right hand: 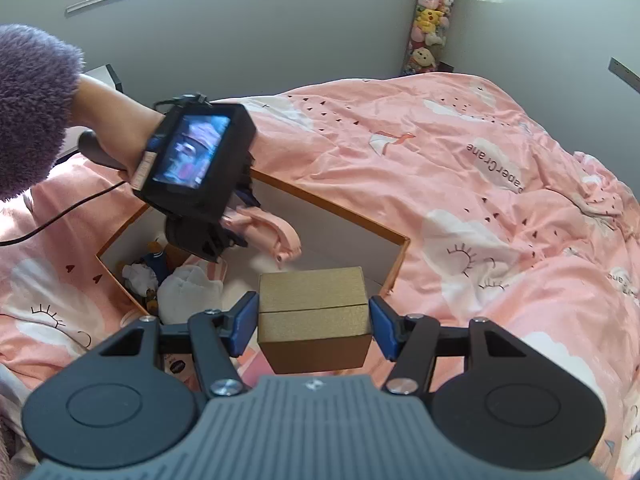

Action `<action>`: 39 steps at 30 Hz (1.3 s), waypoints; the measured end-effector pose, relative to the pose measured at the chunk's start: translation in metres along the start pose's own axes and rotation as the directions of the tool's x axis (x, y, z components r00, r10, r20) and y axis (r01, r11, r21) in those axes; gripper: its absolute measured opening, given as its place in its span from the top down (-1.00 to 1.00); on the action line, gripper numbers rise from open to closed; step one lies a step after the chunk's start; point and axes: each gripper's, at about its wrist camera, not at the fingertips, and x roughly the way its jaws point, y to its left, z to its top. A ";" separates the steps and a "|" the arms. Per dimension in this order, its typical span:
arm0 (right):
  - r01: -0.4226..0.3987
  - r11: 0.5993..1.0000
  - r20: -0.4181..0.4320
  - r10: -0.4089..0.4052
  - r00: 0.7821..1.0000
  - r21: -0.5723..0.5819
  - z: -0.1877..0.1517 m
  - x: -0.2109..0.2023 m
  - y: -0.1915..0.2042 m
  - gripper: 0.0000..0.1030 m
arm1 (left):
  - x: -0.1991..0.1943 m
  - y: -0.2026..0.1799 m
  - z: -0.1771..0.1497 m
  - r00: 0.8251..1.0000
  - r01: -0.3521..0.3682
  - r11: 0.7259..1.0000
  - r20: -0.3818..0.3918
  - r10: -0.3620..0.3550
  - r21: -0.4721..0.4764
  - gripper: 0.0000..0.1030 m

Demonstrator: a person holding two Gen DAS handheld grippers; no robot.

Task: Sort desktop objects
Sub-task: 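Lower the pink stick into the box and open the left tool, then lower the tan box into the box beside the plushes and open the right tool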

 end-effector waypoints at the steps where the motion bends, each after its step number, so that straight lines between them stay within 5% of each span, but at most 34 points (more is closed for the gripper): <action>1: -0.006 1.000 0.002 0.006 1.000 0.000 0.001 0.002 0.000 -0.19 | 0.003 0.001 0.000 1.000 0.007 1.000 -0.004 -0.007 -0.004 -0.01; 9: -0.016 0.999 -0.012 0.017 1.000 0.027 0.002 0.016 -0.004 -0.19 | 0.023 0.001 -0.005 0.996 0.082 0.997 -0.046 -0.083 -0.013 -0.03; 16: -0.022 0.999 -0.029 0.023 0.999 0.023 0.002 0.025 -0.001 -0.19 | 0.009 -0.001 -0.011 1.000 0.017 1.000 -0.002 -0.017 0.022 -0.01; 25: -0.112 0.993 -0.029 0.113 0.993 0.031 0.009 0.040 0.002 -0.19 | -0.029 0.008 -0.034 0.995 0.080 0.990 0.066 -0.072 -0.115 -0.01; 28: -0.166 0.986 -0.056 0.167 0.984 0.014 0.011 0.053 0.007 -0.19 | -0.051 0.010 -0.042 0.987 0.120 0.967 0.131 -0.092 -0.226 -0.01; 33: -0.265 0.964 -0.131 0.262 0.956 -0.012 0.016 0.084 0.013 -0.19 | -0.077 0.012 -0.056 0.947 0.273 0.904 0.259 -0.192 -0.329 0.02; 39: -0.386 0.920 -0.227 0.364 0.903 -0.063 0.021 0.120 0.022 -0.19 | -0.076 -0.018 -0.060 0.933 0.315 0.908 0.266 -0.243 -0.275 0.11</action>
